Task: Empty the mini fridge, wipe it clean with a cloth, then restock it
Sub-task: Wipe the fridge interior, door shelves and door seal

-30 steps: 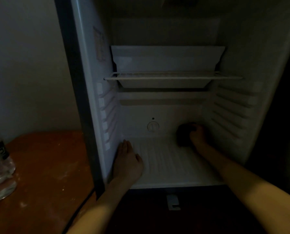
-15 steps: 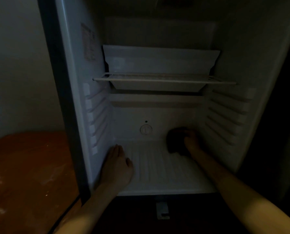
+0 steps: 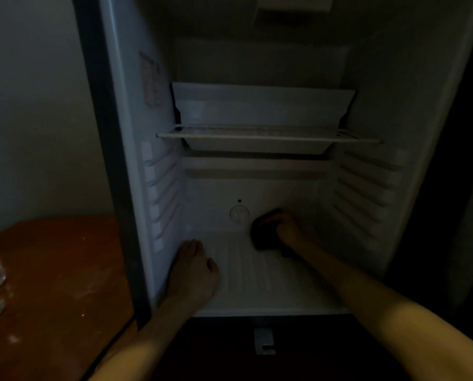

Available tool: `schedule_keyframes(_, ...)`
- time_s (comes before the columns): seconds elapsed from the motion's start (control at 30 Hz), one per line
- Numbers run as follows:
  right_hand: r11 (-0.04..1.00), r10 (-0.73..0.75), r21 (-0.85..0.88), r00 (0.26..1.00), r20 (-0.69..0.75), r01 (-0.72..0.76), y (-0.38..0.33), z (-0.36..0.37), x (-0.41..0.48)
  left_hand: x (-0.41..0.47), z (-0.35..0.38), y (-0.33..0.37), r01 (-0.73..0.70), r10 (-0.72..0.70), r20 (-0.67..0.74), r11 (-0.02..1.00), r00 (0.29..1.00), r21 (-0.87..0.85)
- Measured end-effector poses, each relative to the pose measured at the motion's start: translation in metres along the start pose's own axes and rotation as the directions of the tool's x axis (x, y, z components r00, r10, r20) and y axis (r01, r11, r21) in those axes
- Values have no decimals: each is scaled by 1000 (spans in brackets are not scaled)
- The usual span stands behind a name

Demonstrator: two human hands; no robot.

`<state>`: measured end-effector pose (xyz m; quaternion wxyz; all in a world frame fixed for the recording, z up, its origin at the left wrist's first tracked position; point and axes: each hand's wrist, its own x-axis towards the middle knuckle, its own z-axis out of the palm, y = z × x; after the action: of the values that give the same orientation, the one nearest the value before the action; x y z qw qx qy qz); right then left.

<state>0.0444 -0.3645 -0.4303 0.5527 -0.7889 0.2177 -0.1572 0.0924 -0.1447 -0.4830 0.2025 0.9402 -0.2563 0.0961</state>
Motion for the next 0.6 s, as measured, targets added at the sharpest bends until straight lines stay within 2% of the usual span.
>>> schedule_keyframes(0.07,948,-142,-284,989,31,145,-10,0,9,-2,-1,0,1,-1,1,1000,1000,-3)
schedule_keyframes(0.1,904,-212,-372,976,41,212,-24,0,10,-2,-1,0,3,-3,1,1000,1000,0)
schedule_keyframes(0.17,845,-360,-404,931,53,350,-51,-2,10,-2,-1,0,4,-4,4,1000,1000,1)
schedule_keyframes(0.23,817,-434,-387,898,75,427,-68,-2,10,-1,-1,0,-3,3,1,1000,1000,8)
schedule_keyframes(0.3,753,-441,-497,892,104,430,-65,-3,14,-1,-1,-1,-10,10,-7,1000,1000,-1)
schedule_keyframes(0.4,580,-348,-724,917,195,374,-35,-1,18,-3,-1,0,-22,22,-12,1000,1000,-19)
schedule_keyframes(0.5,517,-307,-764,917,255,386,-16,8,19,-4,-1,0,-20,20,-15,1000,1000,-21)
schedule_keyframes(0.6,489,-375,-760,890,260,428,-24,13,16,-3,-1,0,-15,15,-22,1000,1000,-13)
